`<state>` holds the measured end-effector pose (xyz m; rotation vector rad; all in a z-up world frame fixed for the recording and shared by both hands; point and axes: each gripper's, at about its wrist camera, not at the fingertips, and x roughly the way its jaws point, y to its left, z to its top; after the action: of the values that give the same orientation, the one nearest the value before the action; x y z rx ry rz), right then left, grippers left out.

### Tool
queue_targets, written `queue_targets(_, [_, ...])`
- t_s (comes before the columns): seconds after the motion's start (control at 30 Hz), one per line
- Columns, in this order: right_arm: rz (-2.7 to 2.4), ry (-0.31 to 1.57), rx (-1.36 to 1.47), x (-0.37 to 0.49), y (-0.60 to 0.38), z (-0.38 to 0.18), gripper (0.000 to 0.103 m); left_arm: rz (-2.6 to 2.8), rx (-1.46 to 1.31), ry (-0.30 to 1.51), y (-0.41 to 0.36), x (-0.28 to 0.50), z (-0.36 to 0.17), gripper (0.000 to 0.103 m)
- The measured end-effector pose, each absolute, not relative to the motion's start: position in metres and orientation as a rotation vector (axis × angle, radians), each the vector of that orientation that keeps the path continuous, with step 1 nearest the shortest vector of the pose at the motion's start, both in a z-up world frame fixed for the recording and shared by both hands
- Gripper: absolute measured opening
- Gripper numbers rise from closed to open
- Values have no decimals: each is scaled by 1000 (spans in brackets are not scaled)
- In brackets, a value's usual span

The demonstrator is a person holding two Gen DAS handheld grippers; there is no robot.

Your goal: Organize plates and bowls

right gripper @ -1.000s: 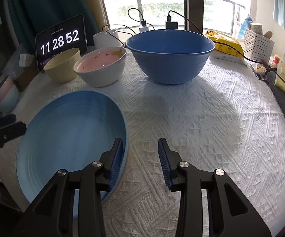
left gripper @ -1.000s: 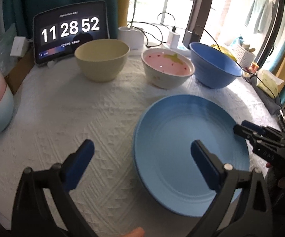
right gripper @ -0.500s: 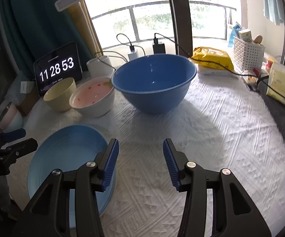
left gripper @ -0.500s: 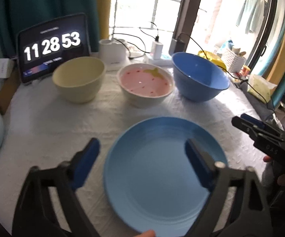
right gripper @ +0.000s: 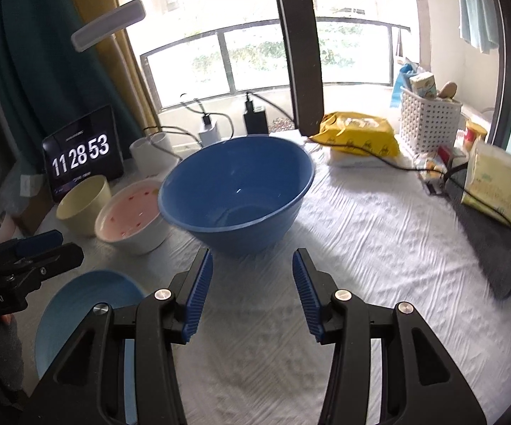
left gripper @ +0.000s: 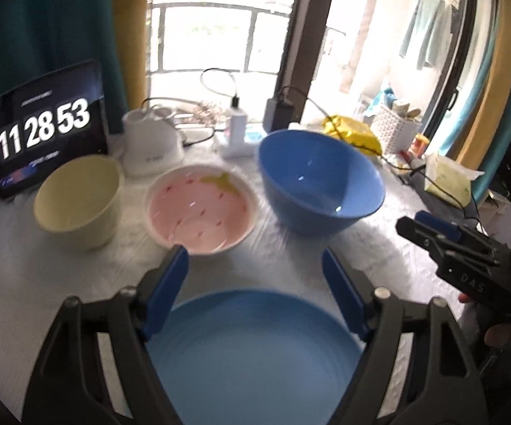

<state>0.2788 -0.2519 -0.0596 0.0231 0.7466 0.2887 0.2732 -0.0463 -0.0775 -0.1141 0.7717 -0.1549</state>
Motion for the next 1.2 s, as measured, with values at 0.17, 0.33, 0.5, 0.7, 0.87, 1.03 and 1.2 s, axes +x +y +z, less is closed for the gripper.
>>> queue_targets(0.17, [279,733,39,294,-263,-58,49,-182,-128,749,-59,292,-81,79])
queue_targets(0.33, [308,752,154,310,-276,-67,49,-182,-146,743,-71,314,-87,78])
queue_targets(0.5, [298,753,194,324,-278,-74,49,-158,-150,741,-75,339,-89,78])
queue_targets(0.7, [276,771,263,343,-285,-86,49,-154,-143,767,-78,365,-100,78])
queue_targets(0.87, [271,777,285,350,-285,-92,49,-167,-130,802,-81,374,-110,60])
queue_targets(1.03, [282,797,266,356,-279,-96,38,-185,-99,821,-89,375,-117,52])
queue_targets(1.2, [268,813,229,358,-274,-98,21,-183,-88,828,-93,376,-116,46])
